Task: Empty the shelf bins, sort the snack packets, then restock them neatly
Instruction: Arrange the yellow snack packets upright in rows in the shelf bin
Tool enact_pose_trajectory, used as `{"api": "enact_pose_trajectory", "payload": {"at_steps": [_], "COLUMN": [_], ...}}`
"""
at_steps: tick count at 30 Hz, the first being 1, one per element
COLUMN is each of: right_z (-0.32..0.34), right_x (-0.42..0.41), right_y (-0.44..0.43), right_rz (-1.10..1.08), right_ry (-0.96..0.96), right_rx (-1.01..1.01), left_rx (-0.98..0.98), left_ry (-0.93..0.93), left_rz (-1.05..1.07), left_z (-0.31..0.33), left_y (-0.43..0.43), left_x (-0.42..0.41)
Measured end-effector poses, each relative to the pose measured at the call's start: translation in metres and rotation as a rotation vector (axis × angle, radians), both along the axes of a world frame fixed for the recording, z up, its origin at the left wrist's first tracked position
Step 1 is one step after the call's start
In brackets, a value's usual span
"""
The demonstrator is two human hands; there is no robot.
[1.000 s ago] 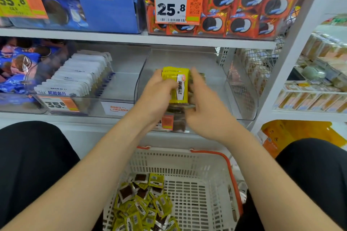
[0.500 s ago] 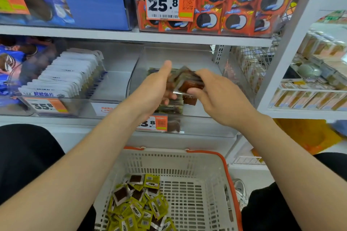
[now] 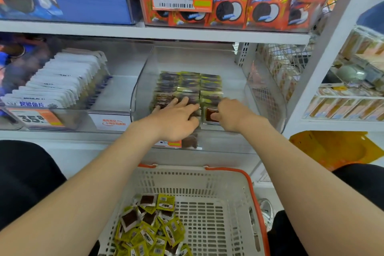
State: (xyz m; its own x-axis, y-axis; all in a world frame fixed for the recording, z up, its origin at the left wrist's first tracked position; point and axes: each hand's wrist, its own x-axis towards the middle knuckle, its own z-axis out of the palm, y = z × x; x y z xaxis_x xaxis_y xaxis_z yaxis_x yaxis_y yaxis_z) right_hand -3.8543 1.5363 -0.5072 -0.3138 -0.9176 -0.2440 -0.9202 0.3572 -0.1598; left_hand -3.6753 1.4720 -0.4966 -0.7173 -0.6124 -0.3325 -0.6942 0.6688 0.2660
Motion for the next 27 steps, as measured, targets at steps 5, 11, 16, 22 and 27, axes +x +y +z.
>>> {"api": "enact_pose_trajectory", "payload": {"at_steps": [5, 11, 16, 22, 27], "right_z": [-0.009, 0.002, 0.001, 0.011, 0.033], "right_x": [0.016, 0.022, 0.002, 0.011, 0.078], "right_y": [-0.02, -0.024, -0.012, 0.011, 0.056], "right_rz": [-0.179, -0.241, -0.316, -0.217, 0.253], "right_ry": [-0.025, -0.319, -0.529, -0.175, -0.066], "right_rx": [-0.118, 0.028, -0.152, -0.325, -0.841], "left_rx": [-0.033, -0.115, -0.396, -0.496, -0.415], "left_ry": [0.044, 0.276, 0.553, 0.994, 1.192], "left_rz": [0.003, 0.032, 0.158, 0.118, 0.016], "left_z": [-0.007, -0.013, -0.015, -0.016, -0.037], "left_y": [-0.002, 0.001, 0.019, 0.041, 0.069], "left_x": [0.0, 0.006, 0.01, 0.026, 0.068]}}
